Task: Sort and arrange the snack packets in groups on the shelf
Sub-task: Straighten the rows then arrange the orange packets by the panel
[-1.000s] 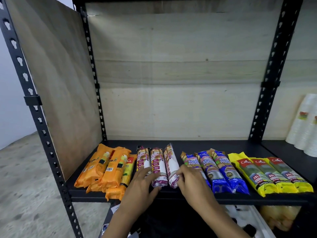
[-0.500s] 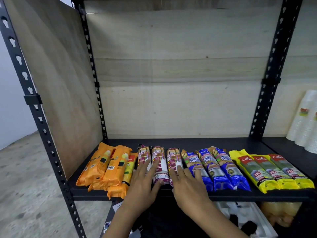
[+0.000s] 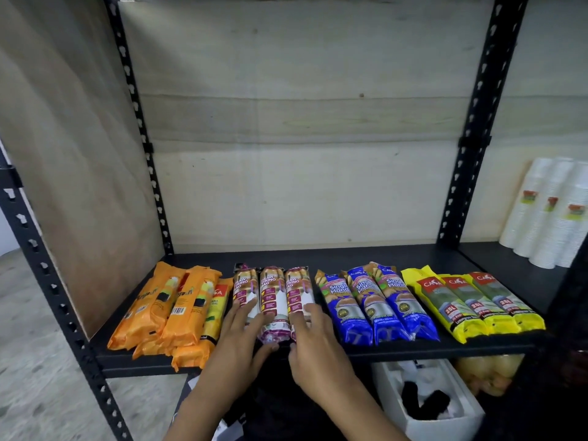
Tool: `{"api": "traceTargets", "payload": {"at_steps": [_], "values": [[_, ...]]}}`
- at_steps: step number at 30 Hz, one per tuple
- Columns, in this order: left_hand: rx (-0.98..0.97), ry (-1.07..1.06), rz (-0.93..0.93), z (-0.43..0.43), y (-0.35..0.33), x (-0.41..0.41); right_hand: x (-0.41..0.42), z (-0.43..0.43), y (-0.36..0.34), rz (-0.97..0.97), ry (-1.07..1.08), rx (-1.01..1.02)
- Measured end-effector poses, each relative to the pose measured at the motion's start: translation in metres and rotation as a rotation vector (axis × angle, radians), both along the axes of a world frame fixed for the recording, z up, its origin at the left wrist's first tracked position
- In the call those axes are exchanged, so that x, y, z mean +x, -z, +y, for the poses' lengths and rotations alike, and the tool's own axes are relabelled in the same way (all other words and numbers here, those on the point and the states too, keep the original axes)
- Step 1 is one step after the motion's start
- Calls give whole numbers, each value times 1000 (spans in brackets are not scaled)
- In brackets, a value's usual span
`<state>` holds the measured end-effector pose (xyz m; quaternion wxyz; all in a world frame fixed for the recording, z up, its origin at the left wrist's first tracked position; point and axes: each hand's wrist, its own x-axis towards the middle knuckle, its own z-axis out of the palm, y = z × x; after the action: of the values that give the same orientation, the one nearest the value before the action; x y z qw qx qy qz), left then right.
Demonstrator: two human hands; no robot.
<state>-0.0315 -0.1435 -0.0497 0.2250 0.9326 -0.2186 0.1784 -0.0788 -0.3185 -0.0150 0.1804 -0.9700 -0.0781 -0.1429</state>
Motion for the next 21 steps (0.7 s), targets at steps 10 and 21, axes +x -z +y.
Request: {"api": "traceTargets", "payload": {"at_steps": [10,21], "values": [[15,-53,236,-2,-14,14,12,-4,15,102,7,147],[-23,-34,178,0,-9,13,14,-6,26,78,-21,117]]}}
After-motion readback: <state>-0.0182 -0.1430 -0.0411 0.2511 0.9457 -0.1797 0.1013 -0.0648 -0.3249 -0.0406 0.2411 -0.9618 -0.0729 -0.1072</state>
